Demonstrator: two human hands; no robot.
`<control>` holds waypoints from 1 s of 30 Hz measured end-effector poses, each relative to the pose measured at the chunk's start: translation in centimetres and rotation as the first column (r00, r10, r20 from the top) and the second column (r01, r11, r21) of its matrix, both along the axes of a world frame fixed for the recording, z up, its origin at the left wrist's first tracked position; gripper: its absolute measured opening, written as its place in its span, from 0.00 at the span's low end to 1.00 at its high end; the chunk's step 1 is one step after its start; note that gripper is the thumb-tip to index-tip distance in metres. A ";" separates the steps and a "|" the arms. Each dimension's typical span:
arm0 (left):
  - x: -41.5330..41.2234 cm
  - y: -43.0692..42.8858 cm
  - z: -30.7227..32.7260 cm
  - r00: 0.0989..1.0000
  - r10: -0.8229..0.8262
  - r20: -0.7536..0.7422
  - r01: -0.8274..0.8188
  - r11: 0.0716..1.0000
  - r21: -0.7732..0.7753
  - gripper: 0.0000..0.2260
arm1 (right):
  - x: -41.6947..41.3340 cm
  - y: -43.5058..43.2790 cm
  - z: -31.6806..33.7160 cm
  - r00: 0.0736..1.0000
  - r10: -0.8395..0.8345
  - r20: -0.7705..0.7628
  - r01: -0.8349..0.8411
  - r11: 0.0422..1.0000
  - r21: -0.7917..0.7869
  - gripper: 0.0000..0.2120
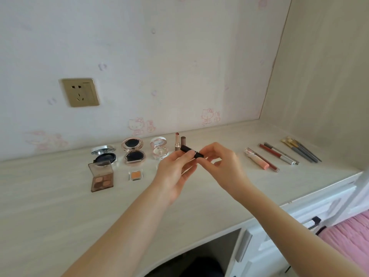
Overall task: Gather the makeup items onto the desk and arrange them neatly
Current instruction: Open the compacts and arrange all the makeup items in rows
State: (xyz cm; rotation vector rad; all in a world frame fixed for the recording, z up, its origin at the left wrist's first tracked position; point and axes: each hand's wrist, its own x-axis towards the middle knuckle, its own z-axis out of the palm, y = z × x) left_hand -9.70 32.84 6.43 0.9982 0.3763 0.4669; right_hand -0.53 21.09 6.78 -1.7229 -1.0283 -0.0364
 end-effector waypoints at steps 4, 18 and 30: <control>-2.3 1.0 -0.9 0.999 0.051 -0.015 -0.052 0.999 -0.013 0.03 | -2.2 1.4 -1.0 0.999 0.040 0.003 -0.040 0.999 -0.003 0.06; -8.7 4.8 -2.6 0.963 0.209 -0.169 -0.159 0.950 0.268 0.04 | -5.7 5.4 -3.5 0.978 0.195 0.077 -0.182 0.972 -0.148 0.19; -11.7 5.6 -4.0 0.866 0.457 -0.202 -0.035 0.459 0.888 0.09 | -7.6 6.0 -6.4 0.965 0.256 0.060 -0.239 0.948 -0.210 0.08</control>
